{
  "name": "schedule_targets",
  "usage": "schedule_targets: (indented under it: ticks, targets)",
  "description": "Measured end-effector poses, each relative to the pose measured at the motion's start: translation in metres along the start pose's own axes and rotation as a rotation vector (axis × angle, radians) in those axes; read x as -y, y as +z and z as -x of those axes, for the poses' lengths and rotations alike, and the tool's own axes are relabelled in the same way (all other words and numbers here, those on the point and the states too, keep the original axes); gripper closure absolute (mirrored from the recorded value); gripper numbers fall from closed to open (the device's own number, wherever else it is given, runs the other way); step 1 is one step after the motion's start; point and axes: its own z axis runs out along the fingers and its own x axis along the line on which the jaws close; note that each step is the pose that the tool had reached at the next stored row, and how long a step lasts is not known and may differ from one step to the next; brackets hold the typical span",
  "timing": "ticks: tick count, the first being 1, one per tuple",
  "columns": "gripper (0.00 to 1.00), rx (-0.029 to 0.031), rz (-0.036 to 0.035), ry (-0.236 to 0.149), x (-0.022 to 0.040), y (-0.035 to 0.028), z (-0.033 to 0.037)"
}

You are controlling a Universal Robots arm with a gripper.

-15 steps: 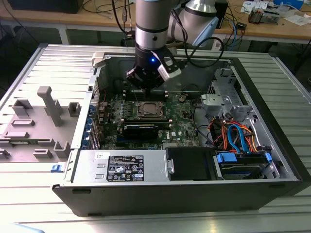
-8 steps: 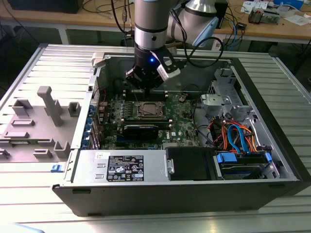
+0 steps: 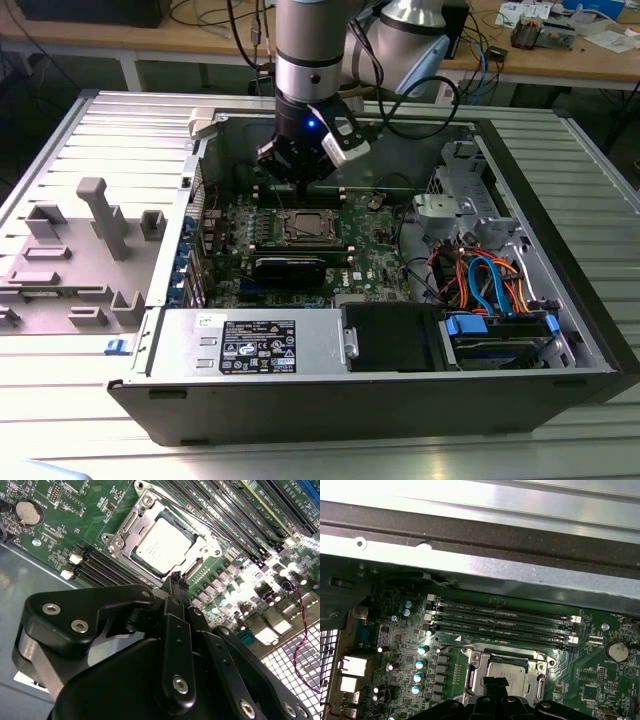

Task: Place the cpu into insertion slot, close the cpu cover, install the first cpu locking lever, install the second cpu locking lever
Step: 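Install the first cpu locking lever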

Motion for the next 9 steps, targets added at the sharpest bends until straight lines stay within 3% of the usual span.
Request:
schedule_targets:
  ticks: [9]
  targets:
    - [0.89, 0.0049, -0.0007, 0.000, -0.0010, -0.0006, -0.0065]
